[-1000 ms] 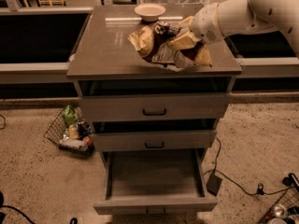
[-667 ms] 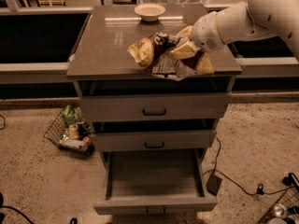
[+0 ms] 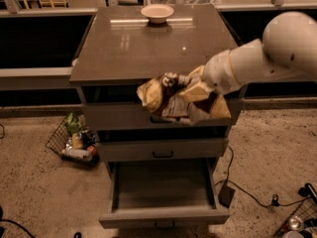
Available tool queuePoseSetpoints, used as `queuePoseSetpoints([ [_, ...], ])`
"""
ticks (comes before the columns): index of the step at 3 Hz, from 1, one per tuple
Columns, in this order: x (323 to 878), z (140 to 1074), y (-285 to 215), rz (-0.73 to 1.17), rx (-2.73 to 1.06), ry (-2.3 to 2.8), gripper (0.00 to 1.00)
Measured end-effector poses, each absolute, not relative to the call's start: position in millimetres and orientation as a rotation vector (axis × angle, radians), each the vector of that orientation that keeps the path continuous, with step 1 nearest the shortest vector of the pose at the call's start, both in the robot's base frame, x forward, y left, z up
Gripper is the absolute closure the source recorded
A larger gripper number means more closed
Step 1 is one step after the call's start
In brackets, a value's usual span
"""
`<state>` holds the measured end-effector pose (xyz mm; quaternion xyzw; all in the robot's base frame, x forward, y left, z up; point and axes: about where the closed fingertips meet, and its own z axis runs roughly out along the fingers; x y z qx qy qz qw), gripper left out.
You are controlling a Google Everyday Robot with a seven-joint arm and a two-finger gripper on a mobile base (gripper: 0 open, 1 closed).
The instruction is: Place brown chip bag into bottom drawer
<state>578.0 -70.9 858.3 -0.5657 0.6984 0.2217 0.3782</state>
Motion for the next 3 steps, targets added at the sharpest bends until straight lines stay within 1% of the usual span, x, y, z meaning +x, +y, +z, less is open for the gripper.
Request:
queuePoseSetpoints([
  [1,548.0,782.7,-73.2,0.647,-1.381,1.939,1.0],
  [2,533.9,762.4,-67.9,0.676,-1.401,1.968,1.0],
  [3,533.6,758.4,-65.3,0.67,-1.402,1.976,1.0],
])
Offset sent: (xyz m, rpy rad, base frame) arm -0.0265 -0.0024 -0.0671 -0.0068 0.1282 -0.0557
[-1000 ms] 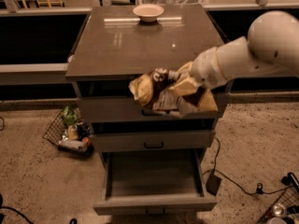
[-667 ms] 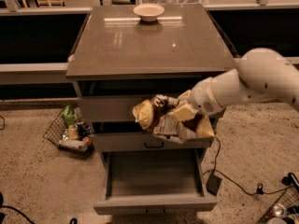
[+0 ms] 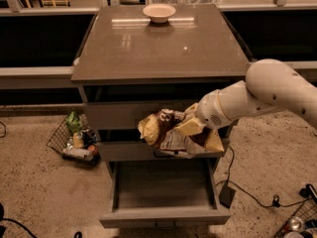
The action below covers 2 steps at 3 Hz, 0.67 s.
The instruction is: Place brown chip bag into bottom drawer
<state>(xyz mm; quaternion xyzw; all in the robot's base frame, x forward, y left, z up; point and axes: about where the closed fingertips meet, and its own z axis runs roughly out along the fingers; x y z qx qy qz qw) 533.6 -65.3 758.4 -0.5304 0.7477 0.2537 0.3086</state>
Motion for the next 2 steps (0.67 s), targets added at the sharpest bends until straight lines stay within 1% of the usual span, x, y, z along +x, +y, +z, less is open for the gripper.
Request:
queuePoseSetpoints([
  [1,523.2,702.1,-67.5,0.715,-1.348,2.018,1.0],
  [2,505.1,612.7,-65.9,0.791,-1.22,2.073,1.0],
])
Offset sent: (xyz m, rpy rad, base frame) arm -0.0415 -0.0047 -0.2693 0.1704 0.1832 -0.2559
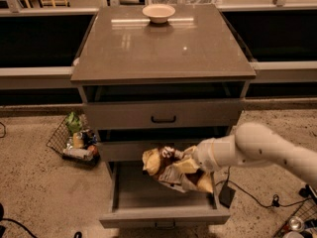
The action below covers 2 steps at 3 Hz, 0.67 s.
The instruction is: Place brown chip bag into bottom drawer
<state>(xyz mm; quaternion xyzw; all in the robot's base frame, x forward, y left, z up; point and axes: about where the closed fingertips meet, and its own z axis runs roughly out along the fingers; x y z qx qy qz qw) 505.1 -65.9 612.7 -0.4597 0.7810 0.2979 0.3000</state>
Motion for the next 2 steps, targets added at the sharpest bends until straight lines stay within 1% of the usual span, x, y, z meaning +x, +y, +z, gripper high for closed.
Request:
queuePoseSetpoints([
  [1,502.8,511.7,-65.5,0.837,-1.033,2.127,1.0],
  [2,502.8,511.7,-65.5,0.837,-1.033,2.127,1.0],
])
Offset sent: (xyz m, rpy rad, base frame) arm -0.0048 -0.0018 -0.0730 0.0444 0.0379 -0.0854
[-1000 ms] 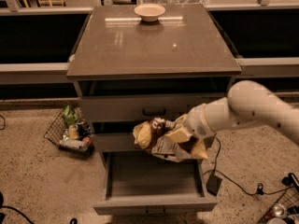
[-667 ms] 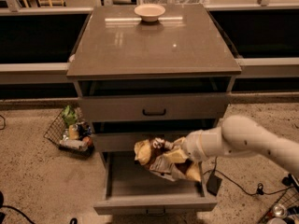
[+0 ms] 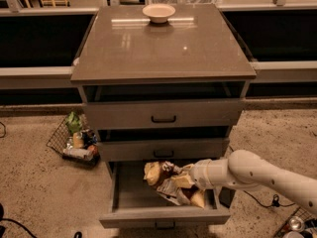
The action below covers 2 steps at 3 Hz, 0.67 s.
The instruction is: Place brown chip bag into bottom drawer
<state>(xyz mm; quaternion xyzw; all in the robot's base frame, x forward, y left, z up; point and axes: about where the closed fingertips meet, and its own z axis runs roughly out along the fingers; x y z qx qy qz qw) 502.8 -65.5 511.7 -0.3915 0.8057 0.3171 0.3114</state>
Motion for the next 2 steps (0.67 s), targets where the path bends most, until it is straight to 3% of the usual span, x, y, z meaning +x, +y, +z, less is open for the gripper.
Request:
queuePoseSetpoints([
  [2,523.8,431.5,-81.8,0.791,-0.863,2.16,1.0],
])
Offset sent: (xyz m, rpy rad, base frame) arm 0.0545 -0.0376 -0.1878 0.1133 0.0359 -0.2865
